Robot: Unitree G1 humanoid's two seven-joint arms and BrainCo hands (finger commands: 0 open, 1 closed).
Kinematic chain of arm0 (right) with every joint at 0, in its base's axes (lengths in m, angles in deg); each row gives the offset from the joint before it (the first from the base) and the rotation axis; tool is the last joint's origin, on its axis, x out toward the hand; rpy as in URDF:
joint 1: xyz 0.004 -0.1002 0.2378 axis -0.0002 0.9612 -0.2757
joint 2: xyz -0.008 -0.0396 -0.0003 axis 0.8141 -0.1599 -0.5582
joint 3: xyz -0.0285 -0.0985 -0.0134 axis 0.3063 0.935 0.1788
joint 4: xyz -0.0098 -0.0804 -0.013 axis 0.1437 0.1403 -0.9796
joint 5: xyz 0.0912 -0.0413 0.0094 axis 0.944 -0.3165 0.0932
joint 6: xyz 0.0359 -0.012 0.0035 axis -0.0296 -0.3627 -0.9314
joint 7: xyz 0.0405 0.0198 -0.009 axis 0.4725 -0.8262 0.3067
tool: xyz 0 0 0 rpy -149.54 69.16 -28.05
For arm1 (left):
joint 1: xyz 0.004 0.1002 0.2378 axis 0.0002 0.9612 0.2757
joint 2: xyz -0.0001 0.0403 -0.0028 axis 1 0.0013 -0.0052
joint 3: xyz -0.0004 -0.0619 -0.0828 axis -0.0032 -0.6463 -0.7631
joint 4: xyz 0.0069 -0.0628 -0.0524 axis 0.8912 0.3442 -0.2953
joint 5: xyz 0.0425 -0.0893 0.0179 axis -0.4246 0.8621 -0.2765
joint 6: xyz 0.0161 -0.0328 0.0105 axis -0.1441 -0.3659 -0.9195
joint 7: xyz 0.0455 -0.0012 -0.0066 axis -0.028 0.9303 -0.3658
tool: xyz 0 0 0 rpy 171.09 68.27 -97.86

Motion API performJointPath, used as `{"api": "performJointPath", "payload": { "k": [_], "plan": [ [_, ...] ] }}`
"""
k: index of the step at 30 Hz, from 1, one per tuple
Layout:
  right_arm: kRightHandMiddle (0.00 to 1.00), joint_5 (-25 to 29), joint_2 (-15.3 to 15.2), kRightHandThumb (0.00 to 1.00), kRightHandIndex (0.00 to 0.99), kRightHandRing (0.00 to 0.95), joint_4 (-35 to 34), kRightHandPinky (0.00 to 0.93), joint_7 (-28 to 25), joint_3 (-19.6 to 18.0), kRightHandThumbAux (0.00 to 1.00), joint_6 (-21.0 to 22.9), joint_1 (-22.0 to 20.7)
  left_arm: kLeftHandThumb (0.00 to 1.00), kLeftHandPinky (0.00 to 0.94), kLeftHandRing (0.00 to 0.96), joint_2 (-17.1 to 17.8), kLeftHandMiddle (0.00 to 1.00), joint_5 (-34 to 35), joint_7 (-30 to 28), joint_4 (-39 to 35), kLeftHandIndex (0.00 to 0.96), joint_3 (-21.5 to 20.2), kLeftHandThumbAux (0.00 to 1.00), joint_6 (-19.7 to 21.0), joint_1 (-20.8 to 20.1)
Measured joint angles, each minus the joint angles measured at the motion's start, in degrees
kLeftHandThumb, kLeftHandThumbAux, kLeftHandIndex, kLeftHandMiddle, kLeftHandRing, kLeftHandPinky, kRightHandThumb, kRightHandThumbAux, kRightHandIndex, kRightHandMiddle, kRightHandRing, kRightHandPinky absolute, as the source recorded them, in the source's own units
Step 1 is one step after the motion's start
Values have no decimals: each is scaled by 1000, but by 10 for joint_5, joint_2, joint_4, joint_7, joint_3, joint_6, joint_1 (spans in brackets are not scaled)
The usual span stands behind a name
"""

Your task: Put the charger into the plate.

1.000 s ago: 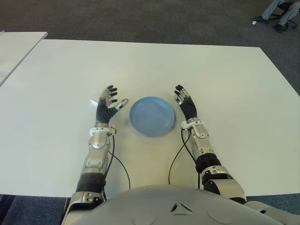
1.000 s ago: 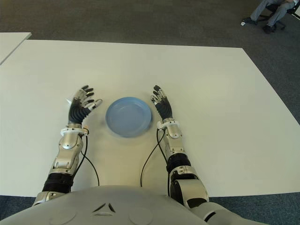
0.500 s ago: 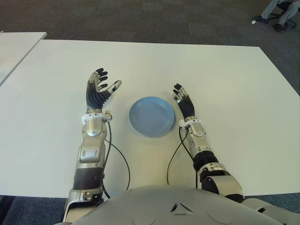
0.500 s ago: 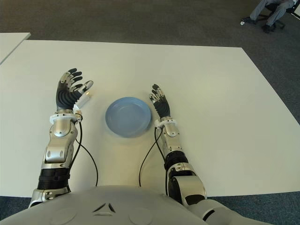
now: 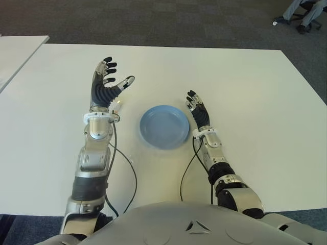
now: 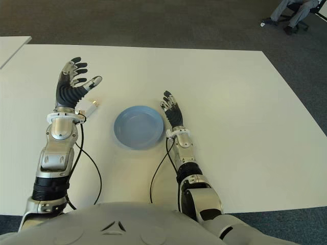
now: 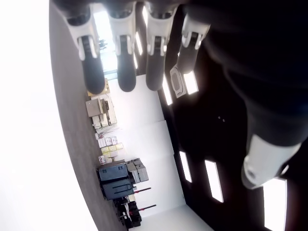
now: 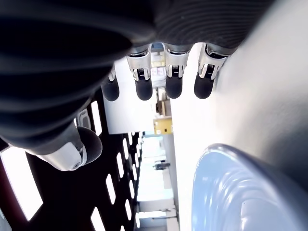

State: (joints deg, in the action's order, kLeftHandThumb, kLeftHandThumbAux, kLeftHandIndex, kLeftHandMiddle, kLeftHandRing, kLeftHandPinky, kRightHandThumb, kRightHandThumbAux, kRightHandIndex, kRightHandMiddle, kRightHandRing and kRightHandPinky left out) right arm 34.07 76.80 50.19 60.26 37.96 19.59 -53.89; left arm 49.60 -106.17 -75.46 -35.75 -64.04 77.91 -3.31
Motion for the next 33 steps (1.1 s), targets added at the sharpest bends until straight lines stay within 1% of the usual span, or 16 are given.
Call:
{"api": "performJointPath", "payload": {
  "k": [2,5,8,9,11,13,15,19,24,28,33],
  "plan": [
    [72,0,1,0,55,51,3,52,0,-2,559,-3,-1,358,244,217,15,203,-24,0,3,126,6,569,-3,-4],
    [72,1,1,0,54,52,7,50,1,-5,554,-6,-2,330,188,179,38,170,-63,5,21,105,17,557,-17,-15],
    [73,1,3,0,53,53,9,50,1,-6,549,-7,-5,312,144,144,62,136,-100,27,79,91,29,549,-44,-43],
    [74,1,3,0,52,54,8,50,1,-7,547,-9,-6,303,107,114,68,109,-109,36,99,79,33,544,-50,-52],
    [76,1,5,0,52,54,7,50,1,-7,545,-9,-6,302,67,81,80,81,-126,56,141,69,41,535,-61,-70],
    [77,1,6,0,52,55,7,50,1,-7,544,-10,-7,280,30,41,90,41,-144,77,185,48,49,522,-73,-87],
    [79,1,7,0,53,55,7,51,1,-7,545,-10,-7,263,15,21,101,21,-170,101,228,29,64,502,-77,-104],
    [82,1,8,0,55,57,8,55,1,-8,546,-10,-8,231,3,4,126,4,-239,145,317,6,107,460,-74,-136],
    [87,1,11,0,58,60,16,58,3,-11,546,-10,-10,195,0,0,145,0,-313,180,424,0,163,415,-59,-167],
    [90,2,12,0,62,62,20,58,3,-14,545,-10,-12,167,0,0,149,0,-334,184,473,0,189,380,-45,-174],
    [91,1,12,0,62,63,21,56,4,-16,543,-11,-13,150,0,0,149,0,-336,183,496,0,201,349,-28,-176]
  ]
}}
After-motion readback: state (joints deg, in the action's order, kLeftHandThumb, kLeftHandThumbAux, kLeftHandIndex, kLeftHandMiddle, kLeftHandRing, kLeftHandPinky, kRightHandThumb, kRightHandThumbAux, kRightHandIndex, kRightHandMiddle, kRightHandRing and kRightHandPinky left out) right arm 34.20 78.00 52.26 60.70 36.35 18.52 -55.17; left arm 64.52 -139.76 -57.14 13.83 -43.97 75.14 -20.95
